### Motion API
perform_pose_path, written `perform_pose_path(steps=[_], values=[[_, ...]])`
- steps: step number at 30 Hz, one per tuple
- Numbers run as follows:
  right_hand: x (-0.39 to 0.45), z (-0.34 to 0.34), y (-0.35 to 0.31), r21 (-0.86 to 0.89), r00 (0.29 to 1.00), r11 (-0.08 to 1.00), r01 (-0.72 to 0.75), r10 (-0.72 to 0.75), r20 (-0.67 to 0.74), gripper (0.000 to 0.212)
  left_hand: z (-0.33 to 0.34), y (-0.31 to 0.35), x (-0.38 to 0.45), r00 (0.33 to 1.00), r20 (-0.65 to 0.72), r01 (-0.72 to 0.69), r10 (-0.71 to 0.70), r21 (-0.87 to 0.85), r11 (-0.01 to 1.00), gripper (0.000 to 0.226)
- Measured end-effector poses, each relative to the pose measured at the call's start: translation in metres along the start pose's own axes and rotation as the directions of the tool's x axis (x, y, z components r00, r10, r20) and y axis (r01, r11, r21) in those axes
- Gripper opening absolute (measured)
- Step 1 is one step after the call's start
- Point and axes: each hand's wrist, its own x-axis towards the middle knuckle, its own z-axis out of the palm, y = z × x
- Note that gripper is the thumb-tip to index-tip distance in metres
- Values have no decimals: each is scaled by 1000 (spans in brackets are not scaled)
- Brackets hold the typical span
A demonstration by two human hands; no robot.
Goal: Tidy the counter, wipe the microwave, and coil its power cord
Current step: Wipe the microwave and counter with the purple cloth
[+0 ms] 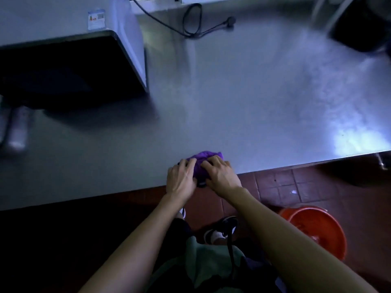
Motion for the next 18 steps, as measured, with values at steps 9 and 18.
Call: perform_pose_path(steps=[9, 18], values=[[-87, -15, 72, 276, 974, 952, -128, 173, -146, 40, 15, 108, -15, 993, 27, -117, 118, -13, 993, 59], [-134, -59, 155, 457, 813, 857, -238, 433, -390, 48, -4, 217, 35, 931, 1, -364, 366, -91, 927, 55]])
